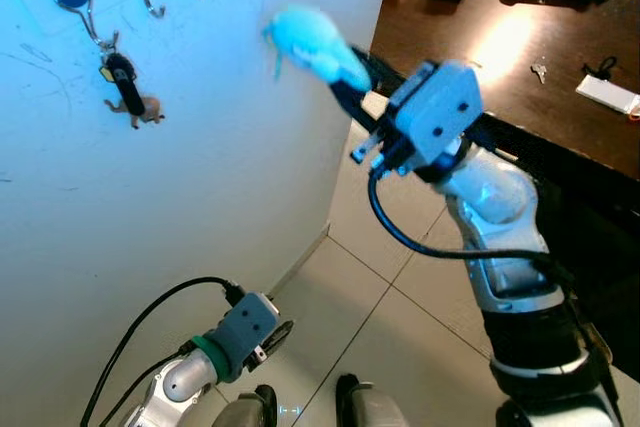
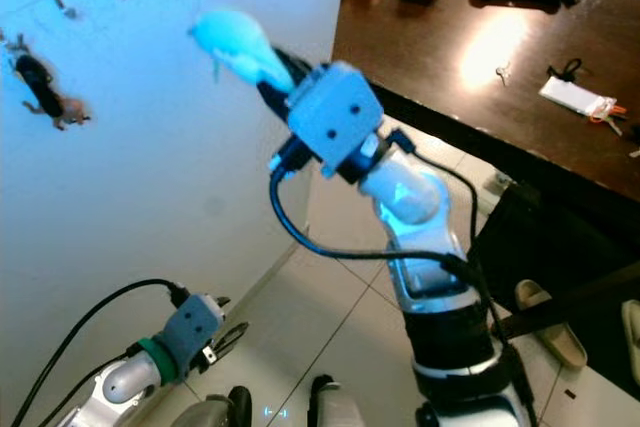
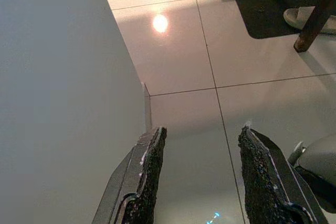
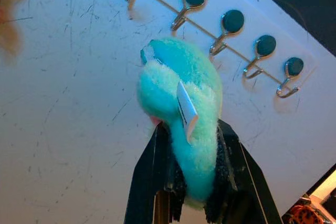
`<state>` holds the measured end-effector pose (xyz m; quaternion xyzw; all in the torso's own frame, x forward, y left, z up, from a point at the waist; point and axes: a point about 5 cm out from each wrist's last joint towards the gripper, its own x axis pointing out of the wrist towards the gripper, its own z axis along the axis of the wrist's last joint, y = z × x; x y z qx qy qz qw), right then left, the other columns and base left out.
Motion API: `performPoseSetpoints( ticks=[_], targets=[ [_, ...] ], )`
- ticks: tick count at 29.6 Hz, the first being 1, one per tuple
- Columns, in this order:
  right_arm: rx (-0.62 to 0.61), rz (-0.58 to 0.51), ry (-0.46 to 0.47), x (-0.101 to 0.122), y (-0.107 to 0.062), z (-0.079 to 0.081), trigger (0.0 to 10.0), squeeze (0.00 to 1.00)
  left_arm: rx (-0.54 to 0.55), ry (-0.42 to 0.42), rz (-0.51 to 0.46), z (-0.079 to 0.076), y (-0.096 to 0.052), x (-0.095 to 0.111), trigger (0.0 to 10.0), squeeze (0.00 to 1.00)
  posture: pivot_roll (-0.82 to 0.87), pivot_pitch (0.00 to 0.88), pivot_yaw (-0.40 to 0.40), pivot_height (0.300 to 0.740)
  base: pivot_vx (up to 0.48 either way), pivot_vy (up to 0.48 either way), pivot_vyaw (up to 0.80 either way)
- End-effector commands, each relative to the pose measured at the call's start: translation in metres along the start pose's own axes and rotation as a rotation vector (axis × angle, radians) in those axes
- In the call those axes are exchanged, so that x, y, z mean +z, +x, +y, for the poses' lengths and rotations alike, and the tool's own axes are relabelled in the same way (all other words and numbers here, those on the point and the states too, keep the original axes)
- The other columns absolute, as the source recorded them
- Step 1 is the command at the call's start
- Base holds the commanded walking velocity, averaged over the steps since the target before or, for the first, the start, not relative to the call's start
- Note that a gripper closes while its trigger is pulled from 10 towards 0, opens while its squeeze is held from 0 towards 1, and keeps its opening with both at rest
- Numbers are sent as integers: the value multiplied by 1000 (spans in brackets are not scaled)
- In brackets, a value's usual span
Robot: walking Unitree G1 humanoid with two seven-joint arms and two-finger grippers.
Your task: Hang keys on a hook
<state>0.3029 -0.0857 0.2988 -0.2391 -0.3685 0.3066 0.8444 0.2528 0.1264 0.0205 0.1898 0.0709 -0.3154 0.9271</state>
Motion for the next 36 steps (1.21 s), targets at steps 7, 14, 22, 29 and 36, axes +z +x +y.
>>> performPoseSetpoints(
  ticks=[7, 14, 22, 29, 36],
  targets=[
    [-61, -83, -96, 16, 12, -14, 10000, 0, -30, -29, 33, -3, 0, -6, 10000, 0, -123, 169, 23, 740, 0, 0, 0],
    [-71, -134, -56, 22, 21, -18, 10000, 0, -37, -36, 32, -2, 1, -3, 10000, 0, -121, 161, 24, 740, 0, 0, 0],
    [-35, -138, 94, 15, 33, -14, 10000, 0, -31, -33, 22, -1, 2, 0, 10000, 0, -107, 155, 21, 740, 0, 0, 0],
    [60, -128, 175, 9, 42, -1, 10000, 0, -15, -36, 16, 0, 3, 1, 10000, 0, -97, 152, 12, 740, 0, 0, 0],
    [247, -72, 301, 0, 55, 19, 10000, 0, -2, -46, 7, -1, 4, 3, 10000, 0, -93, 157, 4, 740, 0, 0, 0]
  ],
)
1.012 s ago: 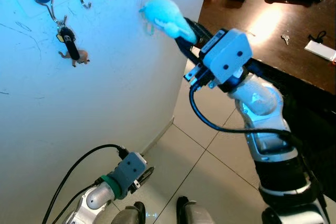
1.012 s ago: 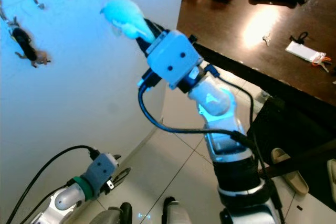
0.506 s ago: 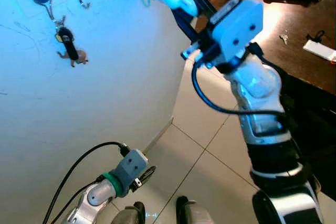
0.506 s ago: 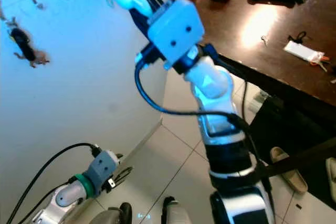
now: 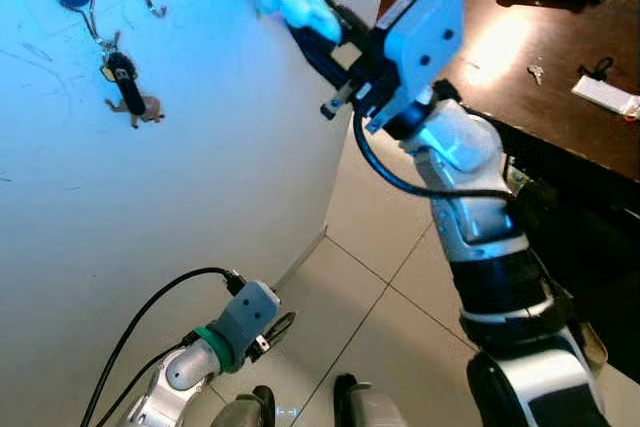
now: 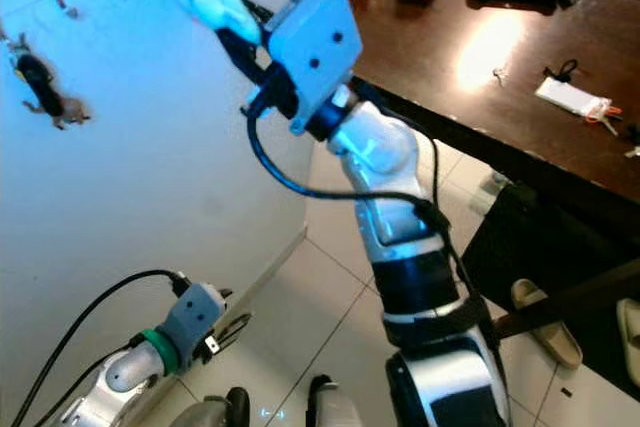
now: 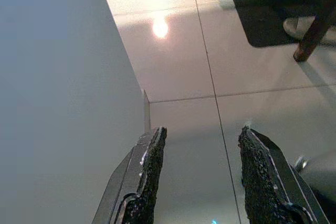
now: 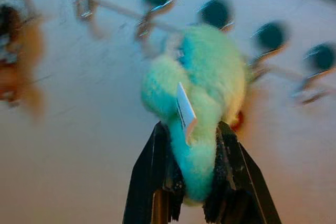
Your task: Hang keys on a hook
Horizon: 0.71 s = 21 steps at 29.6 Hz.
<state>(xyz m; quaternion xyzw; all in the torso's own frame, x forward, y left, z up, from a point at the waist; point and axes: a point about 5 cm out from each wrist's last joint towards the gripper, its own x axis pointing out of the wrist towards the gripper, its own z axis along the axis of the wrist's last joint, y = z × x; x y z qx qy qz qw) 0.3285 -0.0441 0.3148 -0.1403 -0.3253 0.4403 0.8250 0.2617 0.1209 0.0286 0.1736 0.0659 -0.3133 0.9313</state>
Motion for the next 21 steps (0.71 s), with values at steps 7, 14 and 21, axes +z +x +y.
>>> performPoseSetpoints(
  ticks=[7, 14, 21],
  targets=[
    [162, 26, 228, -2, 18, 23, 10000, 0, -3, -21, 24, -6, -3, -6, 10000, 0, -92, 161, 2, 740, 0, 0, 0],
    [250, 48, 341, -8, 15, 46, 10000, 0, 2, -21, 31, -7, -5, -7, 10000, 0, -89, 172, 4, 740, 0, 0, 0],
    [267, 85, 363, -20, 2, 57, 10000, 0, 0, -17, 40, -8, -6, -9, 10000, 0, -93, 178, 9, 740, 0, 0, 0]
  ],
)
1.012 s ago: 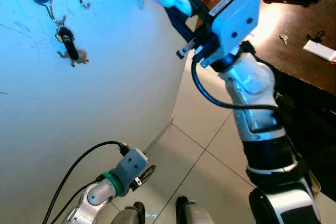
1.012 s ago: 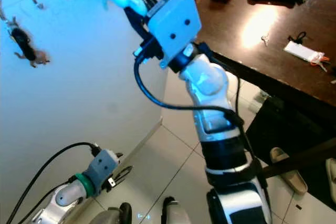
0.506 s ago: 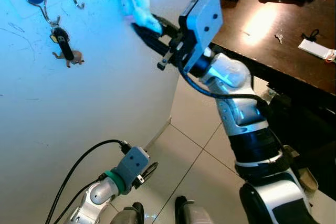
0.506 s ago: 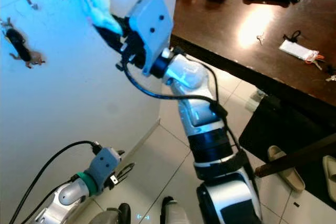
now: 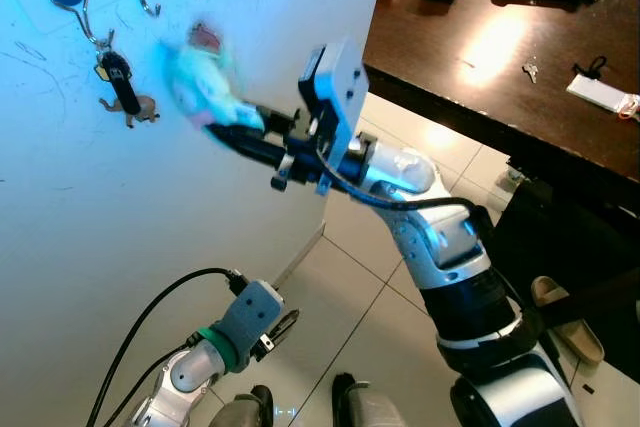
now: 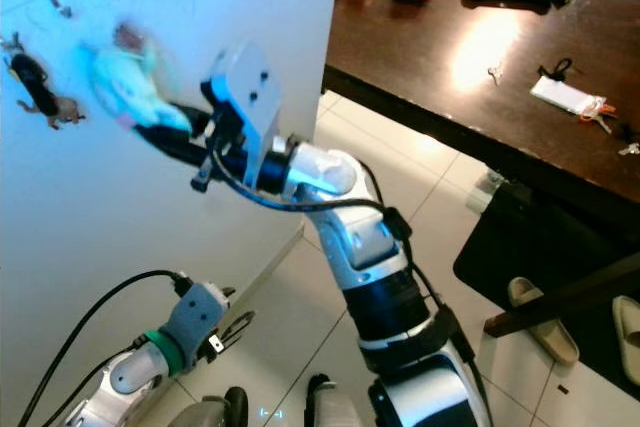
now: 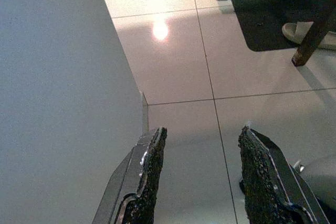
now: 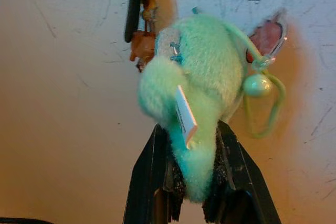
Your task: Hang keys on a hook
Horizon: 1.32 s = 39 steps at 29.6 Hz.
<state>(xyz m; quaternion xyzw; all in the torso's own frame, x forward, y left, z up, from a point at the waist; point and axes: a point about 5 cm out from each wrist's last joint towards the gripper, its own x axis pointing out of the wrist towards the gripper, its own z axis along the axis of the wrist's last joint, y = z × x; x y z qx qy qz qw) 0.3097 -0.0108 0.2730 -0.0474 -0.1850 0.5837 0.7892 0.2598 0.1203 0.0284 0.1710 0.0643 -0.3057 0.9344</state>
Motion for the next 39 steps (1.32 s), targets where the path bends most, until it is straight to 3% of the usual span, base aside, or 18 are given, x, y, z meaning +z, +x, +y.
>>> performPoseSetpoints(
  ticks=[1, 7, 10, 12, 15, 17, 19, 21, 24, 26, 28, 29, 34, 39],
  targets=[
    [-3, -10, -3, -2, -4, 5, 10000, 0, -19, -8, 45, -7, -5, -10, 10000, 0, -92, 180, 10, 740, 0, 0, 0],
    [-72, -78, -16, 6, -13, 2, 10000, 0, -23, -2, 51, -6, -6, -11, 10000, 0, -96, 185, 17, 740, 0, 0, 0],
    [-91, -200, -76, 34, -19, 1, 10000, 0, -27, 3, 56, -7, -6, -12, 10000, 0, -97, 186, 19, 740, 0, 0, 0],
    [-91, -200, -76, 34, -19, 1, 10000, 0, -27, 3, 56, -7, -6, -12, 10000, 0, -97, 186, 19, 740, 0, 0, 0],
    [-17, -301, -105, 63, -25, 5, 10000, 0, -32, 5, 60, -7, -6, -12, 10000, 0, -102, 187, 22, 740, 0, 0, 0],
    [-17, -301, -105, 63, -25, 5, 10000, 0, -32, 5, 60, -7, -6, -12, 10000, 0, -102, 187, 22, 740, 0, 0, 0],
    [85, -312, -75, 72, -26, 9, 10000, 0, -38, 7, 59, -9, -5, -11, 10000, 0, -101, 186, 22, 740, 0, 0, 0],
    [106, -299, -47, 68, -25, 8, 10000, 0, -39, 7, 58, -9, -4, -11, 10000, 0, -99, 186, 20, 740, 0, 0, 0],
    [104, -283, -18, 63, -22, 6, 10000, 0, -39, 8, 57, -9, -4, -11, 10000, 0, -97, 186, 19, 740, 0, 0, 0],
    [84, -273, 120, 49, -15, 3, 10000, 0, -35, 8, 56, -8, -3, -10, 10000, 0, -92, 185, 18, 740, 0, 0, 0],
    [84, -273, 120, 49, -15, 3, 10000, 0, -35, 8, 56, -8, -3, -10, 10000, 0, -92, 185, 18, 740, 0, 0, 0],
    [82, -278, 199, 43, -11, 4, 10000, 0, -34, 7, 57, -8, -4, -10, 10000, 0, -91, 185, 17, 740, 0, 0, 0],
    [96, -309, 319, 34, -4, 9, 10000, 0, -30, 7, 58, -7, -4, -11, 10000, 0, -82, 186, 14, 740, 0, 0, 0],
    [96, -343, 361, 38, -2, 4, 10000, 0, -28, 6, 59, -7, -4, -11, 10000, 0, -84, 183, 16, 740, 0, 0, 0]
  ],
)
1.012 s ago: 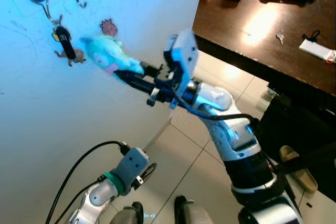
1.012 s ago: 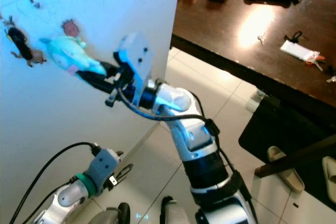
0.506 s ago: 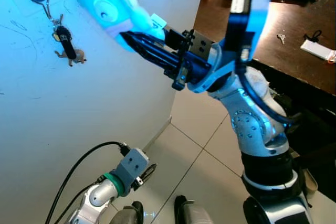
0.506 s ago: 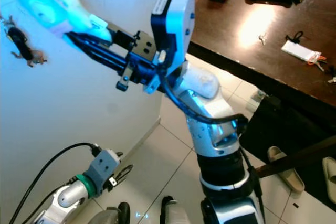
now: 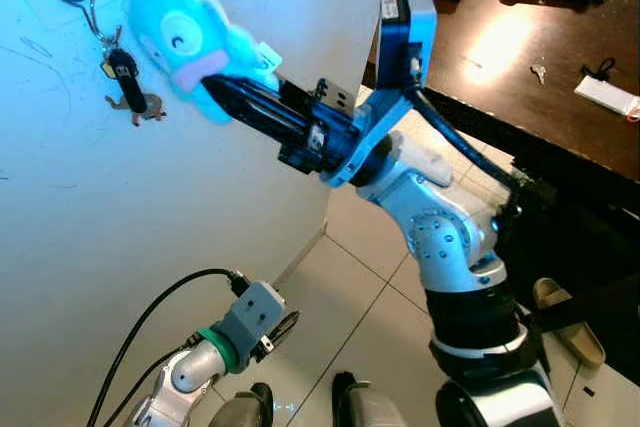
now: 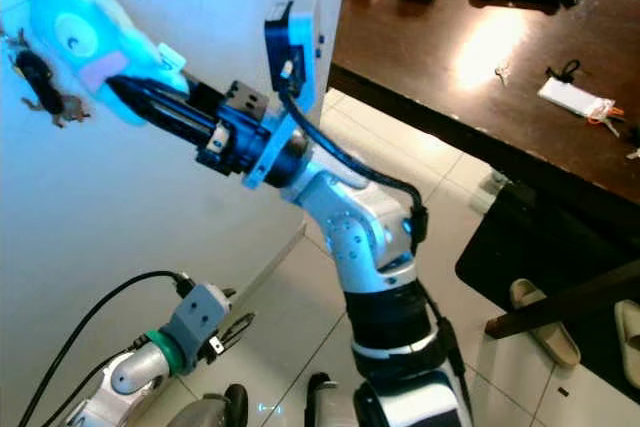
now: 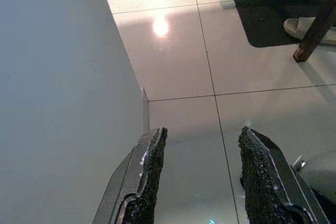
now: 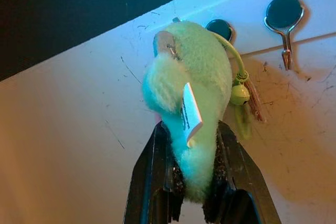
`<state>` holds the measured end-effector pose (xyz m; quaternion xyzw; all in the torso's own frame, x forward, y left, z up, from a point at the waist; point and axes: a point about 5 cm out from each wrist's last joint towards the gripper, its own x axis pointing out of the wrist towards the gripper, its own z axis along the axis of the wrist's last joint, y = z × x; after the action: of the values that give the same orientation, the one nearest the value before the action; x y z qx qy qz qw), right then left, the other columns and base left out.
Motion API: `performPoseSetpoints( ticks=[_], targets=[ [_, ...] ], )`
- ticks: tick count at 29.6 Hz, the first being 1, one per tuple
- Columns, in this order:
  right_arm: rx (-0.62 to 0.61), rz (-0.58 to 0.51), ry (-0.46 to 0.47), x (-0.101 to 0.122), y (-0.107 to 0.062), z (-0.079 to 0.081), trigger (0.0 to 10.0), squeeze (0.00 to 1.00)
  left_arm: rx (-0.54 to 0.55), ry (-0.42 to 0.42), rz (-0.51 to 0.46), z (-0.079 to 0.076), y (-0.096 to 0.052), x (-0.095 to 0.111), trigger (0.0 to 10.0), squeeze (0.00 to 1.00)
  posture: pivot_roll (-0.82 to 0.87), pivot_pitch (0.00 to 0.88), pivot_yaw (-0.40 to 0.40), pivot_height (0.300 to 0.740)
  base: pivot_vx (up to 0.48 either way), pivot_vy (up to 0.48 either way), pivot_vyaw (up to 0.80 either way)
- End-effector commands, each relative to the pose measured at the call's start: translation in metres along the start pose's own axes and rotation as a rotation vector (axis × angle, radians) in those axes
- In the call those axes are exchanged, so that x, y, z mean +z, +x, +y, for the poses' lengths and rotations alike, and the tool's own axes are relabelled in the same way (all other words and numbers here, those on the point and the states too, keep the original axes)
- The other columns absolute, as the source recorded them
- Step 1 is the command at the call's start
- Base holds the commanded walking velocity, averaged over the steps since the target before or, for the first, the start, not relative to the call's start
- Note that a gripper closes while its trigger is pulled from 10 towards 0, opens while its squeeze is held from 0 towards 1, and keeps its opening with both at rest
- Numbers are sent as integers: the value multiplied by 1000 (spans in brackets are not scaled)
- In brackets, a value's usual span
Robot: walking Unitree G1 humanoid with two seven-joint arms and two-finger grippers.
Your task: Hang keys on a hook
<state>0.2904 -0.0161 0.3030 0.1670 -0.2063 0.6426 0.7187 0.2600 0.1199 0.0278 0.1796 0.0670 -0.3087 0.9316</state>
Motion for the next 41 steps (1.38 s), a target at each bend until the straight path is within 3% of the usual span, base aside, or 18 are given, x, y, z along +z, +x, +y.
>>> performPoseSetpoints(
  ticks=[1, 7, 8, 9, 13, 16, 18, 20, 22, 31, 37, 41],
  targets=[
    [2, -39, 48, 5, 3, -5, 10000, 0, -21, -9, 50, -7, -5, -11, 10000, 0, -85, 182, 16, 740, 0, 0, 0],
    [1, -67, 168, 5, 9, -12, 10000, 0, -24, -7, 47, -7, -4, -10, 10000, 0, -83, 179, 13, 740, 0, 0, 0],
    [1, -100, 271, 2, 11, -12, 10000, 0, -21, -6, 46, -7, -3, -10, 10000, 0, -77, 176, 7, 740, 0, 0, 0],
    [1, -100, 271, 2, 11, -12, 10000, 0, -21, -6, 46, -7, -3, -10, 10000, 0, -77, 176, 7, 740, 0, 0, 0],
    [-69, -185, 444, -6, 7, -17, 10000, 0, -16, -9, 49, -8, -5, -11, 10000, 0, -74, 176, 6, 740, 0, 0, 0],
    [-90, -191, 468, -10, 5, -18, 10000, 0, -16, -9, 50, -8, -6, -12, 10000, 0, -74, 176, 6, 740, 0, 0, 0],
    [-153, -165, 558, -30, -4, -19, 10000, 0, -17, -8, 52, -7, -7, -12, 10000, 0, -77, 177, 14, 740, 0, 0, 0],
    [-153, -165, 558, -30, -4, -19, 10000, 0, -17, -8, 52, -7, -7, -12, 10000, 0, -77, 177, 14, 740, 0, 0, 0],
    [-188, -101, 593, -48, -12, -16, 10000, 0, -22, -5, 53, -6, -7, -12, 10000, 0, -82, 179, 19, 740, 0, 0, 0],
    [-258, -105, 655, -54, -24, -17, 10000, 0, -28, -1, 55, -6, -7, -12, 10000, 0, -84, 186, 24, 740, 0, 0, 0],
    [-245, -74, 610, -55, -25, -14, 10000, 0, -29, -3, 57, -7, -7, -13, 10000, 0, -79, 189, 21, 740, 0, 0, 0],
    [-286, -73, 459, -53, -32, -14, 10000, 0, -18, -6, 60, -6, -8, -13, 10000, 0, -75, 197, 20, 740, 0, 0, 0]
  ],
)
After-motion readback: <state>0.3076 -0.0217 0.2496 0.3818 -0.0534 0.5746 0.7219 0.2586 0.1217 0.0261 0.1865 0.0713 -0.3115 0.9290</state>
